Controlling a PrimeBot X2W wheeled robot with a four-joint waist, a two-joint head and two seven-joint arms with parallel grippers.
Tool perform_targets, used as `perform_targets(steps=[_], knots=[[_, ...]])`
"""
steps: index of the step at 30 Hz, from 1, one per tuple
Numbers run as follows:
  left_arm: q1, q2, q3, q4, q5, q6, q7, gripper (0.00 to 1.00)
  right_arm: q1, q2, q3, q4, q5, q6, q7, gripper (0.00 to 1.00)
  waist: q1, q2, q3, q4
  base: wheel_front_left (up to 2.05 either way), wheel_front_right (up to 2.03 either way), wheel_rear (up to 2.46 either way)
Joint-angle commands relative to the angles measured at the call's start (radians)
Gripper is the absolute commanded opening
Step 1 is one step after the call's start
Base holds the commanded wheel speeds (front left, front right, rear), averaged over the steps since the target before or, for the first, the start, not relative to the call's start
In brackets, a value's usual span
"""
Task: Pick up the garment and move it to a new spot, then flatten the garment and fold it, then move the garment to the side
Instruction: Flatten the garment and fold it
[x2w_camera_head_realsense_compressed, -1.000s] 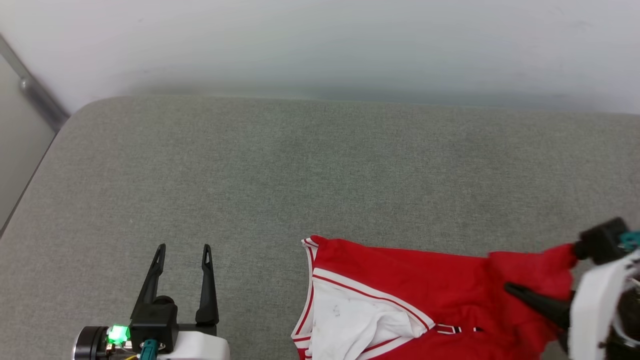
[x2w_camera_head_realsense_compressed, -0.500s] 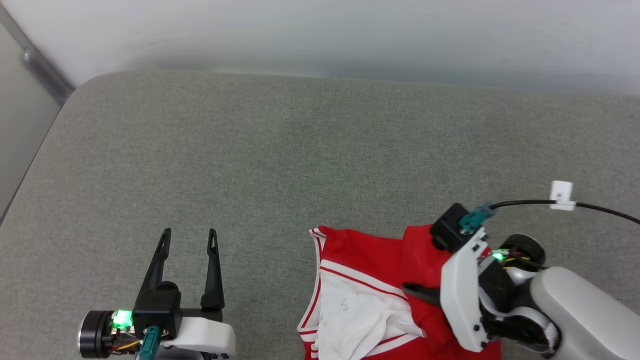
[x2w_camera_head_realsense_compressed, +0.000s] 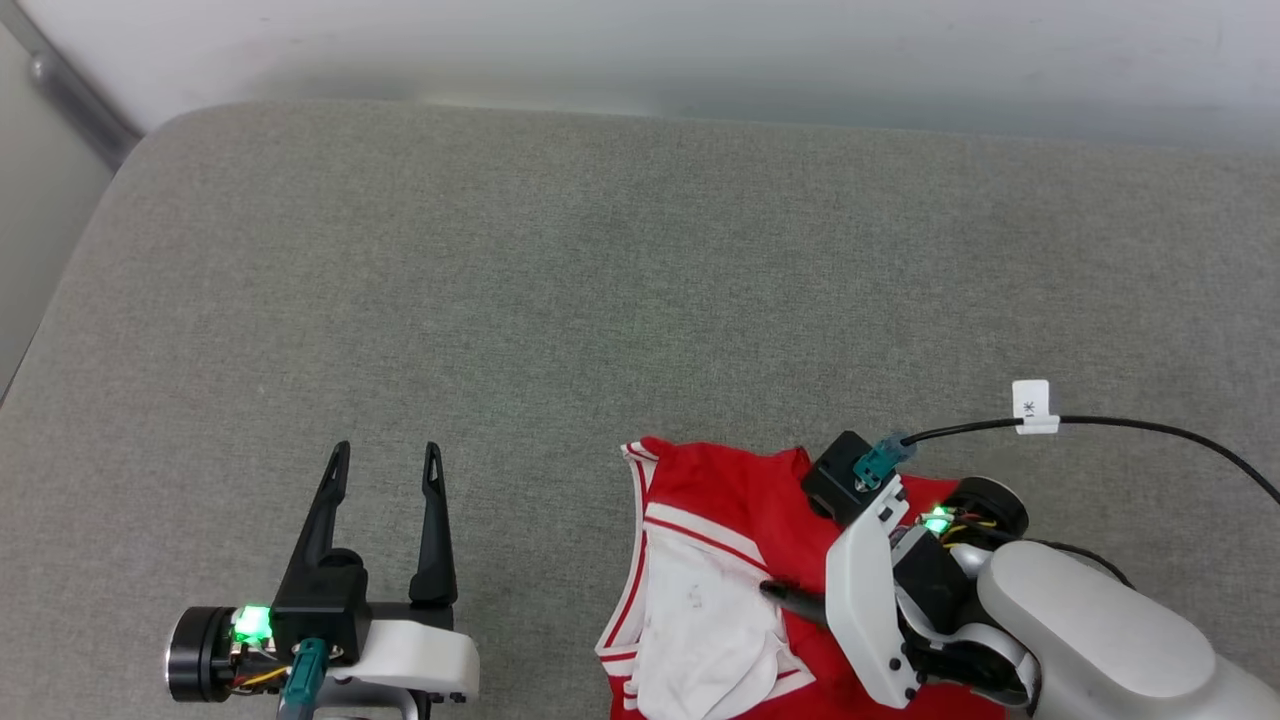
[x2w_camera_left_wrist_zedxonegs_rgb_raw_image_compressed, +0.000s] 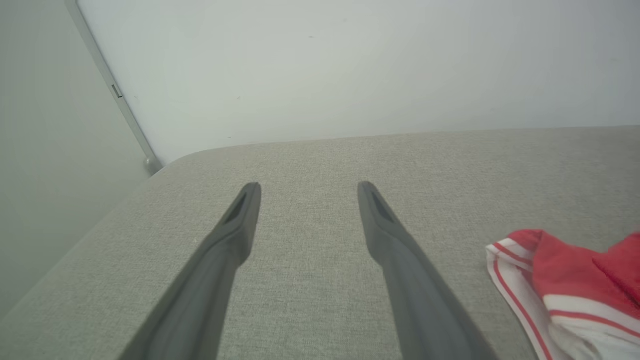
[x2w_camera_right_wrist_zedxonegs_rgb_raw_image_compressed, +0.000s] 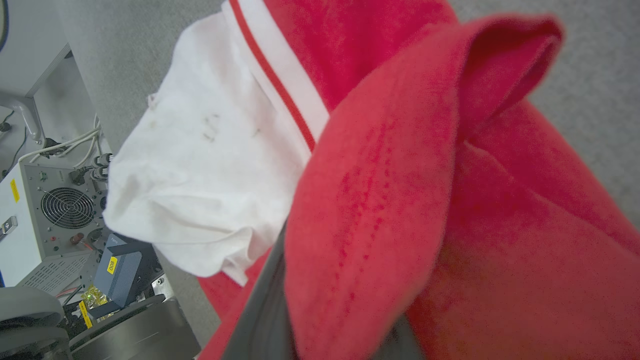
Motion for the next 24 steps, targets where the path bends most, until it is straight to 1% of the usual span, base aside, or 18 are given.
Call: perform_targets(steps=[1, 4, 7, 8, 10, 11, 12, 14, 17, 21, 24], knots=[[-0.014, -0.001, 0.006, 0.005, 0.008, -0.003, -0.002, 1.00, -0.013, -0.015, 0.009, -0.009, 0.001, -0.001, -0.027, 1.00, 0.0000, 0.0000, -0.005, -0.004, 0.00, 0.00, 0.00], [-0.005, 0.001, 0.008, 0.009, 0.010, -0.007, -0.002, 1.00, -0.028, -0.057, 0.001, -0.065, -0.016, -0.001, -0.117, 1.00, 0.0000, 0.0000, -0.024, -0.015, 0.00, 0.00, 0.00], [0.016, 0.007, 0.012, 0.008, 0.010, -0.007, -0.002, 1.00, -0.022, -0.105, -0.049, -0.121, -0.037, -0.001, -0.217, 1.00, 0.0000, 0.0000, -0.049, -0.033, 0.00, 0.00, 0.00], [0.029, 0.012, 0.017, -0.001, 0.010, -0.008, -0.002, 1.00, 0.003, -0.137, -0.158, -0.161, -0.067, -0.001, -0.335, 1.00, 0.0000, 0.0000, -0.072, -0.055, 0.00, 0.00, 0.00], [0.039, 0.015, 0.019, -0.005, 0.011, -0.011, -0.002, 1.00, 0.027, -0.144, -0.253, -0.165, -0.119, -0.001, -0.424, 1.00, 0.0000, 0.0000, -0.085, -0.069, 0.00, 0.00, 0.00], [0.046, 0.016, 0.020, -0.007, 0.012, -0.010, -0.002, 1.00, 0.042, -0.136, -0.308, -0.155, -0.152, -0.001, -0.473, 1.00, 0.0000, 0.0000, -0.092, -0.078, 0.00, 0.00, 0.00], [0.050, 0.016, 0.018, -0.010, 0.013, -0.013, -0.002, 1.00, 0.082, -0.105, -0.437, -0.132, -0.218, -0.001, -0.571, 1.00, 0.0000, 0.0000, -0.104, -0.088, 0.00, 0.00, 0.00], [0.057, 0.017, 0.017, -0.011, 0.013, -0.014, -0.002, 1.00, 0.132, -0.067, -0.553, -0.112, -0.296, -0.001, -0.651, 1.00, 0.0000, 0.0000, -0.116, -0.096, 0.00, 0.00, 0.00], [0.066, 0.018, 0.018, -0.014, 0.012, -0.016, -0.002, 1.00, 0.222, 0.003, -0.716, -0.108, -0.410, -0.001, -0.743, 1.00, 0.0000, 0.0000, -0.131, -0.104, 0.00, 0.00, 0.00], [0.077, 0.018, 0.023, -0.015, 0.007, -0.019, -0.002, 1.00, 0.351, 0.107, -0.881, -0.139, -0.526, -0.001, -0.790, 1.00, 0.0000, 0.0000, -0.150, -0.109, 0.00, 0.00, 0.00], [0.089, 0.016, 0.031, -0.020, 0.000, -0.017, -0.002, 1.00, 0.446, 0.185, -0.963, -0.175, -0.590, -0.001, -0.799, 1.00, 0.0000, 0.0000, -0.164, -0.112, 0.00, 0.00, 0.00]])
